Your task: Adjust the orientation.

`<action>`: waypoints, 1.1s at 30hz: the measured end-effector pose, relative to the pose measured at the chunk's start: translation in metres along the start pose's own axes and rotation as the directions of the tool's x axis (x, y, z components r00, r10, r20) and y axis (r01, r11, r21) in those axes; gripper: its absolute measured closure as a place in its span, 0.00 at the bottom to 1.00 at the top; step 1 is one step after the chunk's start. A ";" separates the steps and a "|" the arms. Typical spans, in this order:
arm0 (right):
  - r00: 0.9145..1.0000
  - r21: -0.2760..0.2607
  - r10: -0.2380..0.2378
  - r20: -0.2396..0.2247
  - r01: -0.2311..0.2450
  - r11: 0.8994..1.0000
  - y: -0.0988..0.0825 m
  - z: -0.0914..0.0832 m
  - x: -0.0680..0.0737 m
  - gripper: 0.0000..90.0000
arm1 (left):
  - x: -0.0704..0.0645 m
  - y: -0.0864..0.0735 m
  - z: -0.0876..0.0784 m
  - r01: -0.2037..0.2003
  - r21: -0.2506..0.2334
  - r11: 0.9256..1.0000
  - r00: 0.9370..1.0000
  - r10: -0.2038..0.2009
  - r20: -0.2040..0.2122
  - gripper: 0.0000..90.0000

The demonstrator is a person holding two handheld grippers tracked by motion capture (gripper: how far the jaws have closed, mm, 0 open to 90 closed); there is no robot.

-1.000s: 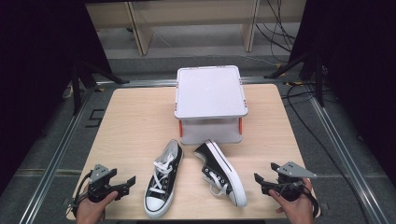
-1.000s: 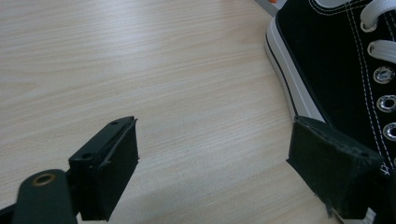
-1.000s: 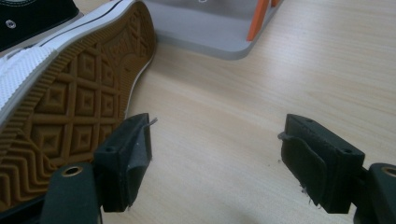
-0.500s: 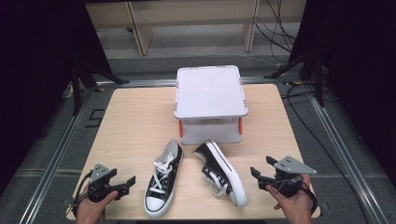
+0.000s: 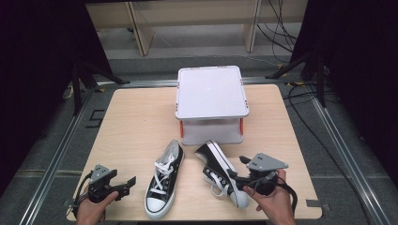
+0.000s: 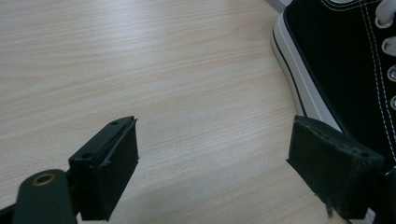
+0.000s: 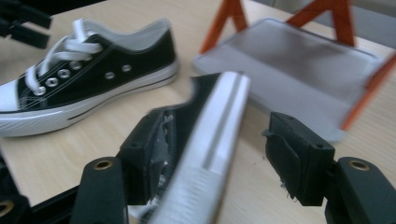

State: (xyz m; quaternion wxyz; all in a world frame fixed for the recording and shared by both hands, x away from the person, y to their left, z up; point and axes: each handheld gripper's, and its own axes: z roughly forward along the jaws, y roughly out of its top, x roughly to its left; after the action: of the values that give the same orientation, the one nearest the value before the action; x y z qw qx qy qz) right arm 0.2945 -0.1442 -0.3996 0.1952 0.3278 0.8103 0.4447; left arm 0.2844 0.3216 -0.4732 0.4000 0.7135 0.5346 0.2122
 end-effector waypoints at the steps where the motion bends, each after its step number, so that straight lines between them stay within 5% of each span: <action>1: 1.000 0.012 0.002 -0.015 -0.002 1.000 0.002 0.003 0.006 0.44 | 0.001 0.000 0.000 -0.007 0.003 1.000 1.000 0.007 0.000 0.17; 10: 0.994 0.088 -0.084 -0.077 0.090 0.992 0.015 0.031 0.039 0.47 | 0.000 0.000 -0.001 -0.002 0.005 1.000 1.000 0.002 0.002 0.17; 17: 0.990 0.201 -0.138 -0.037 0.142 0.969 0.007 0.053 0.046 0.51 | 0.001 0.000 0.001 -0.004 -0.002 1.000 1.000 0.004 0.005 0.17; 22: 0.981 0.232 -0.194 0.004 0.188 0.954 0.004 0.056 0.047 0.53 | 0.001 0.000 0.000 -0.009 0.002 1.000 1.000 0.009 0.006 0.17; 33: 0.989 0.225 -0.142 0.044 0.129 0.966 0.003 0.047 0.024 0.67 | 0.002 0.000 0.001 -0.007 0.002 1.000 1.000 0.007 0.006 0.17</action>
State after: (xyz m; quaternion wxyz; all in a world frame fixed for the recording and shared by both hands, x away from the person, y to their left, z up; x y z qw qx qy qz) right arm 0.3074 -0.0983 -0.4227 0.2116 0.3046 0.8690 0.3274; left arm 0.2862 0.3226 -0.4739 0.4001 0.7165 0.5310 0.2111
